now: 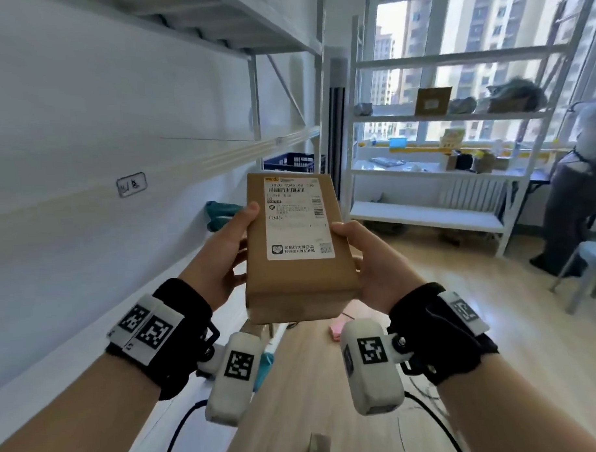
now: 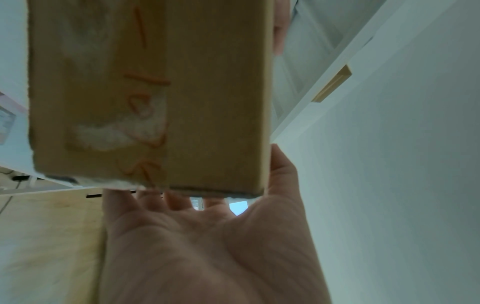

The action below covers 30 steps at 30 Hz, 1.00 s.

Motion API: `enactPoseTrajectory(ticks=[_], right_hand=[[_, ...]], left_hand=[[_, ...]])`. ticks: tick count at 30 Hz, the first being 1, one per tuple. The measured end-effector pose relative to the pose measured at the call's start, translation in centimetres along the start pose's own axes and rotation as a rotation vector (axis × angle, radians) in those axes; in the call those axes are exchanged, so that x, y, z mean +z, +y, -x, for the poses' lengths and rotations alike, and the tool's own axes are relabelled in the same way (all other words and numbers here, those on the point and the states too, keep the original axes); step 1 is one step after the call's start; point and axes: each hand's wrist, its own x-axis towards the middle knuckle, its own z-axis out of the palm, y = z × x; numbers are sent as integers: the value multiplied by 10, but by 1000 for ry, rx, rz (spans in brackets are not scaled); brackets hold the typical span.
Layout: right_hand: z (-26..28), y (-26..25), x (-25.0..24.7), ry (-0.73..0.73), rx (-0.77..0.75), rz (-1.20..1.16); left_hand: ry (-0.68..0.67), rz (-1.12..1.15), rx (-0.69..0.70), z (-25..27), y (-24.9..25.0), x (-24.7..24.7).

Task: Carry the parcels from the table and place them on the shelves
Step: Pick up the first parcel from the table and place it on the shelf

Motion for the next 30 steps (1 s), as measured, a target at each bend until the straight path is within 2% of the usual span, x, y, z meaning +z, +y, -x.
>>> enactPoseTrajectory(ticks=[8,13,21,30], right_hand=[[-175,-64,-47,0,-55,15],[-255,-96,-71,-2,-46,12],[-386,-136,-110,-153,7,-12],[-509,-226,-146,-443,-17,83]], left_hand=[[-42,4,42,-189,31,38],[-28,25,45,-277,46,60],[100,-20,44,-376,63,88],[306,-98,181,-466,114,135]])
